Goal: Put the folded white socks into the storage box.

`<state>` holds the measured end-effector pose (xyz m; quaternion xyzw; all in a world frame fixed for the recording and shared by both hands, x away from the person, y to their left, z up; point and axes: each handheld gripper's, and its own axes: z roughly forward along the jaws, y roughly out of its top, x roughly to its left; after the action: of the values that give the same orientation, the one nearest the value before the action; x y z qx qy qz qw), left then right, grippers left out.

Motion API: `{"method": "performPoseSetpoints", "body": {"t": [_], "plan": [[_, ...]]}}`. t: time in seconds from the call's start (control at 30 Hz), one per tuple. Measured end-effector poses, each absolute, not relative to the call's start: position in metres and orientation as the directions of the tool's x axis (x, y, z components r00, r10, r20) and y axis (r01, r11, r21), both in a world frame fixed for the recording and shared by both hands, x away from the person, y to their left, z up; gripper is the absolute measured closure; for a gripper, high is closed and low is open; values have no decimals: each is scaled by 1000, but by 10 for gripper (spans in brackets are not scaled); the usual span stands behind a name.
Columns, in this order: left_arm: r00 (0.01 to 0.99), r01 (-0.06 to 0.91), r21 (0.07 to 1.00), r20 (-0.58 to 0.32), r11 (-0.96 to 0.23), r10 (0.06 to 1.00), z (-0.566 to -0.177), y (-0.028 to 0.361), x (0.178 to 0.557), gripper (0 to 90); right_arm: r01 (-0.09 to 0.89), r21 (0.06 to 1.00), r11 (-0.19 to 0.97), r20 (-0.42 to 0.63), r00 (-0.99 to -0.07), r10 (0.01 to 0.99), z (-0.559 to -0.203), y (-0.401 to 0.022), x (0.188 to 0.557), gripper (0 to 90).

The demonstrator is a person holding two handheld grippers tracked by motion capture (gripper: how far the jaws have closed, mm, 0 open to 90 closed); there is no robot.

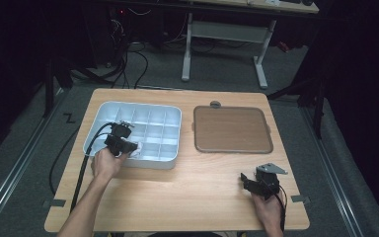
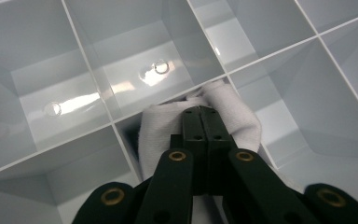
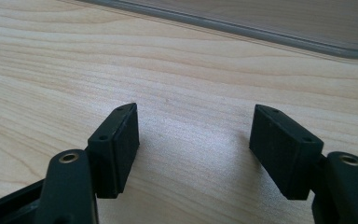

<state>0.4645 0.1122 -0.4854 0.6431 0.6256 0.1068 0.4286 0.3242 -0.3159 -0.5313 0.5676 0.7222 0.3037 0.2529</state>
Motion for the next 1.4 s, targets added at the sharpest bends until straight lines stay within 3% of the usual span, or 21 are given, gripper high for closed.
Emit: {"method": "performPoseSetpoints", "body": {"t": [0.5,1.03,1.4], "plan": [[190,726,670,-412,155,891,-486,113,465,900,666,727,169,-22,-223,974,-531,-315,324,333],[250,734,661,-478,157,842,-465,119,438,900,666,727,169,-21,-224,974,-531,-315,324,333],[240,757,647,-402,89,884,-485,108,442,900,666,727,168,-21,-224,974,-531,-315,324,333]]}}
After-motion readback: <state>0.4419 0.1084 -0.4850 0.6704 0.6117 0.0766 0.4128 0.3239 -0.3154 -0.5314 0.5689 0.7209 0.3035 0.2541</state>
